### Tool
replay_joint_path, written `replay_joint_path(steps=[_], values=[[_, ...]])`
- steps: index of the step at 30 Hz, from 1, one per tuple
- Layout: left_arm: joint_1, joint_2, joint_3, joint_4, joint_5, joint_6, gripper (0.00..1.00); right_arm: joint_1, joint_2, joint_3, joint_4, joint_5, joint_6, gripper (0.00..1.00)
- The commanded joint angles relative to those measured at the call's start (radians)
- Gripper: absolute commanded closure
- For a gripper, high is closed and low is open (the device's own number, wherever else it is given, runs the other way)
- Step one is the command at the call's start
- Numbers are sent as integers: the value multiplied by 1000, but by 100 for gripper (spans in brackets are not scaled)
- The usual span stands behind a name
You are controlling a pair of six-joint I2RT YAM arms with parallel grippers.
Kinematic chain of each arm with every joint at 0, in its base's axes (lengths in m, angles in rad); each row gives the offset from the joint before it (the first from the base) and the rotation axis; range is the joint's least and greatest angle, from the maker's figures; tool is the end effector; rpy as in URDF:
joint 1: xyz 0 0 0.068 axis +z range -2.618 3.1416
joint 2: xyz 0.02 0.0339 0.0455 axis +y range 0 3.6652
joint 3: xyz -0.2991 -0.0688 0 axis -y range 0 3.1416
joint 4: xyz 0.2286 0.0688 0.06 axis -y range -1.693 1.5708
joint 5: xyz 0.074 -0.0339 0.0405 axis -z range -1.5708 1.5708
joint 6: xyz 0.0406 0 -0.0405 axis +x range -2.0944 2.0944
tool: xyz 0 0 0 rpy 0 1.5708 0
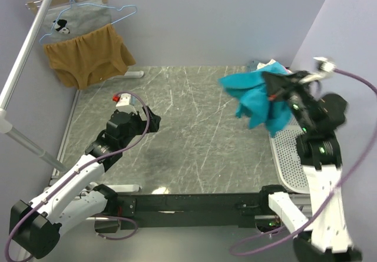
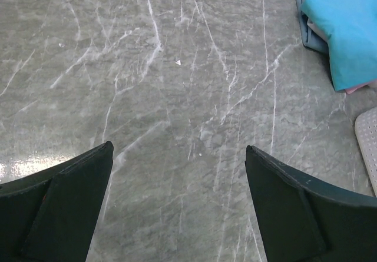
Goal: Fold and stack the t-shirts
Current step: Move the tshirt to the center of the board
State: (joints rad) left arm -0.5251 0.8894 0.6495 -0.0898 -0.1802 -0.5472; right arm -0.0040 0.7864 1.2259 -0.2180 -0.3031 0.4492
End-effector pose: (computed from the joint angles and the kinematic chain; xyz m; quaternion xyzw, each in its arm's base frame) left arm 0.1557 -0.0818 0.3129 -0.0613 0.8096 -0.2329 0.5353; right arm 0.1001 0.0117 0.5015 0.0238 0.6282 0.2624 0.7321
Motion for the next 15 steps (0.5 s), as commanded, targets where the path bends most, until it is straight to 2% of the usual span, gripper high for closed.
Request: replay_joint_path(steps=[1, 2, 6, 9, 13, 15], values=[[-4, -33, 3, 38, -22, -17, 1, 195, 167, 0, 8, -148, -24, 100], [-4, -40, 1, 36, -31, -23, 0, 291, 221, -6, 11, -148, -39, 100], [-3, -58, -1, 0, -105, -45, 1, 519, 374, 32, -4, -73, -78, 100], [-3, -78, 9, -28, -171, -59, 1, 631, 461, 72, 17, 7, -86, 100], [-1, -115, 12, -53, -193, -62, 1, 651, 481, 23, 94, 24, -50, 100], [-3, -130, 4, -45, -183, -56, 1, 653, 488, -2, 94, 105, -52, 100]])
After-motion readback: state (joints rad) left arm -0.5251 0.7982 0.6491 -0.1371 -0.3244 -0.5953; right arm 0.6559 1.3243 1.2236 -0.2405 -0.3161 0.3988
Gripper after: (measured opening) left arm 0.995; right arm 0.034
